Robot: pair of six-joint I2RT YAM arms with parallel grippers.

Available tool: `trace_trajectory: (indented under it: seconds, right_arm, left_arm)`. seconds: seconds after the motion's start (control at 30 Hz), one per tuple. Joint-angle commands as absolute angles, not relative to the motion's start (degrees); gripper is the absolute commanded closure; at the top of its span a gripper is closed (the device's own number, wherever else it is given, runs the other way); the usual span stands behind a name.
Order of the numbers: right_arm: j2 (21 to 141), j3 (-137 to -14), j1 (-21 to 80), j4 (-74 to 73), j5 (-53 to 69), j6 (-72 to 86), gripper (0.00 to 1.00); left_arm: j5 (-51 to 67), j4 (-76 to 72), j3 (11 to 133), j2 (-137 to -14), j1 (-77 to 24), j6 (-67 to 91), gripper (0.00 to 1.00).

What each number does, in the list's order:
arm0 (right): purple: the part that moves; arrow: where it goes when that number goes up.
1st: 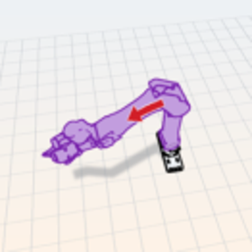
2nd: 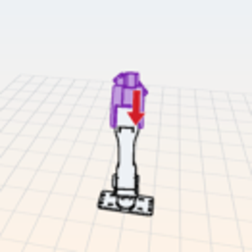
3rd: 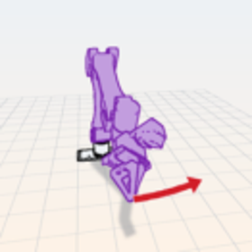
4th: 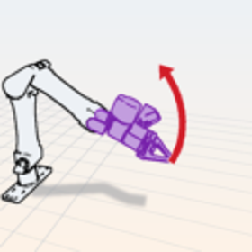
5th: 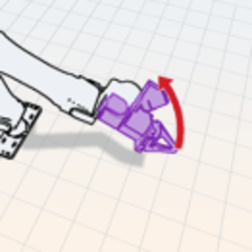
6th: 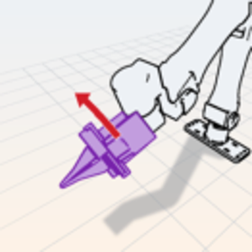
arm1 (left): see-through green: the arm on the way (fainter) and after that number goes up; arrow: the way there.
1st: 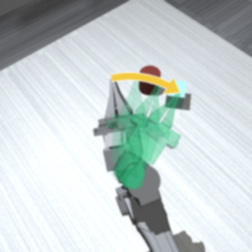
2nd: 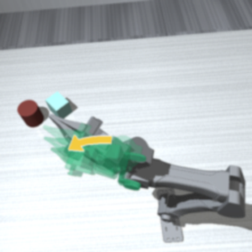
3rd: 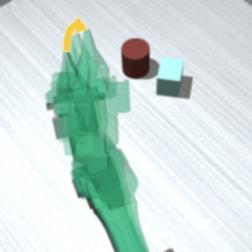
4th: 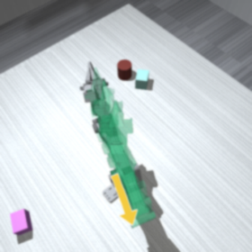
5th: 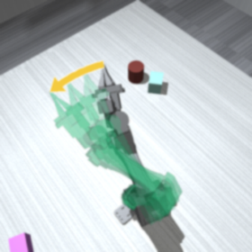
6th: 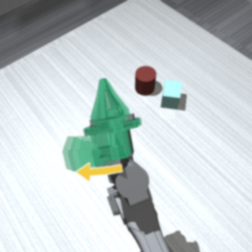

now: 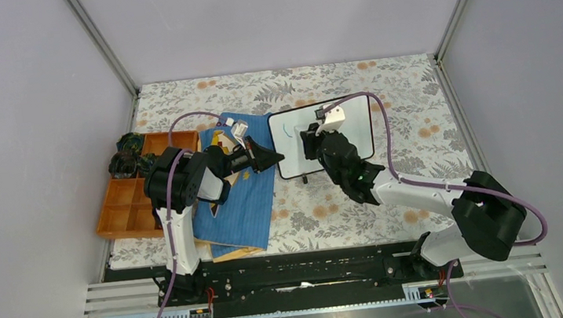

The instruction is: Write a sentence on the whiteboard

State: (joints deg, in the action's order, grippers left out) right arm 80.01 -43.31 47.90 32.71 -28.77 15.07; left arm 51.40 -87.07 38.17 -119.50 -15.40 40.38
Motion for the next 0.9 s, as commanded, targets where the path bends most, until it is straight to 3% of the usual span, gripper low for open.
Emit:
trace_trajectory:
  seconds: [0.0, 0.87]
  right_arm:
    - [80.83, -46.16, 47.4, 35.83, -27.29, 15.95, 1.0]
    - [83.06, -44.87, 46.91, 34.13, -27.21, 17.52, 1.0]
  left_arm:
    - [51.33, -86.67, 38.27, -119.16, -16.19, 37.97, 0.91]
    - [51.39, -85.87, 38.23, -118.96, -16.43, 37.36, 0.91]
